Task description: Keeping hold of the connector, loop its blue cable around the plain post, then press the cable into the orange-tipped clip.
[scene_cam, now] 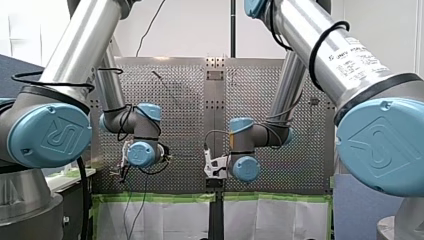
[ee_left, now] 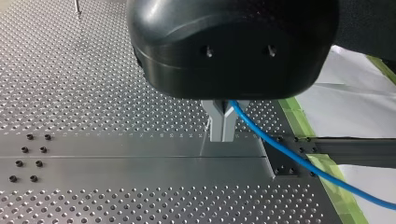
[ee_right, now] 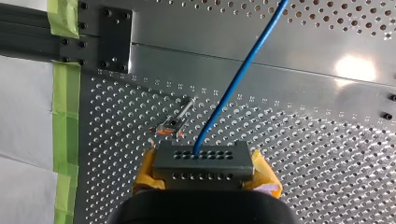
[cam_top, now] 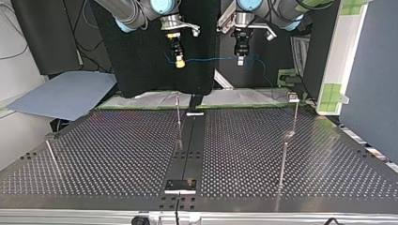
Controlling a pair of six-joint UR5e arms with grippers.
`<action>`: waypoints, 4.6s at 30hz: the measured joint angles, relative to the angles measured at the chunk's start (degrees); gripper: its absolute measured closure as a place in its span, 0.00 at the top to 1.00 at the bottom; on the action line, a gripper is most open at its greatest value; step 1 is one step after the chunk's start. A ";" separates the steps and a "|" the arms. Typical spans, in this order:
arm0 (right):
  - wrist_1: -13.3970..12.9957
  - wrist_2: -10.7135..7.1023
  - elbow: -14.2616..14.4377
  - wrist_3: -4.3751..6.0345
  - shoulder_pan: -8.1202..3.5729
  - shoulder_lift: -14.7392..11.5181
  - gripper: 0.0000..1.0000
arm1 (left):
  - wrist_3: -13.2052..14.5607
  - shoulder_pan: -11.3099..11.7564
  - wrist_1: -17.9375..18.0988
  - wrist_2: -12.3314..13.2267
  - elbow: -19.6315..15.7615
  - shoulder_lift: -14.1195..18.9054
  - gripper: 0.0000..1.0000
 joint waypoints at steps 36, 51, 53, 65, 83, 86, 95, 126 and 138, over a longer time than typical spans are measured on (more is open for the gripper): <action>18.84 -6.20 -15.95 5.52 -0.97 -18.06 0.00 | -9.97 2.88 -14.40 -9.68 12.57 16.53 0.02; 26.75 -8.94 -21.64 5.70 -4.41 -24.04 0.00 | -11.08 5.48 -21.72 -15.43 18.78 23.86 0.02; 27.89 -9.92 -22.49 5.71 -4.60 -23.96 0.00 | -10.88 5.84 -22.80 -15.45 19.83 24.96 0.02; 34.75 -16.66 -27.38 4.81 -4.70 -20.67 0.00 | -9.98 8.34 -29.30 -12.59 26.21 30.78 0.02; 37.57 -19.95 -36.33 7.32 -4.93 -19.55 0.00 | -8.96 12.02 -38.44 -8.68 34.18 27.50 0.02; 37.56 -20.24 -37.12 7.70 -4.98 -19.43 0.00 | -9.11 13.25 -38.69 -8.15 34.63 27.06 0.02; 37.69 -20.86 -38.75 7.96 -5.20 -18.61 0.00 | -9.93 18.26 -37.96 -3.65 35.13 26.78 0.02; 36.47 -23.52 -44.63 8.49 -5.72 -11.26 0.00 | -15.30 28.49 -35.41 9.08 40.09 18.48 0.02; 36.01 -23.55 -46.34 8.50 -5.96 -9.02 0.00 | -16.63 30.04 -33.20 15.79 40.79 15.51 0.02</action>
